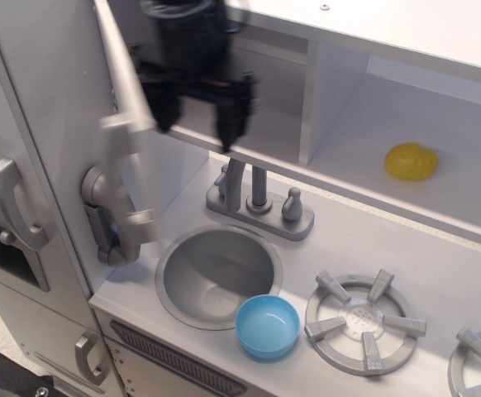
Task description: Open microwave
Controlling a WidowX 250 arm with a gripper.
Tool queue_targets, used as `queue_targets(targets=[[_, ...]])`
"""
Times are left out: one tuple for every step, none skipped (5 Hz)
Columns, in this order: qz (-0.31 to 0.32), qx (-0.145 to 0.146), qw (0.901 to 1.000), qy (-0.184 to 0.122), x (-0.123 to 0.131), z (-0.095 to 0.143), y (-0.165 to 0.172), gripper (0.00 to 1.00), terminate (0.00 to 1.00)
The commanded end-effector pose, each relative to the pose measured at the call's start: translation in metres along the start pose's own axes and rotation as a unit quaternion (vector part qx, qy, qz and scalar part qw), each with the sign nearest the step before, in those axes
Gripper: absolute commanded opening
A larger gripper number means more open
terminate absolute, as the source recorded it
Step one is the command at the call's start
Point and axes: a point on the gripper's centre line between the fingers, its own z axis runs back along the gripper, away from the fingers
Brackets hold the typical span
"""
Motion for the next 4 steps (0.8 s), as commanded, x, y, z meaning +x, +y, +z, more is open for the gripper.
queue_targets(targets=[[-0.025,0.004,0.9987,-0.045,-0.017,0.040,0.025,1.00,0.00],[-0.011,-0.050,0.9976,-0.048,-0.010,0.072,-0.003,1.00,0.00],[0.010,-0.069,0.9962,-0.051,0.000,0.102,-0.014,1.00,0.00],[0.028,-0.047,0.9978,-0.037,0.011,0.108,-0.012,1.00,0.00]])
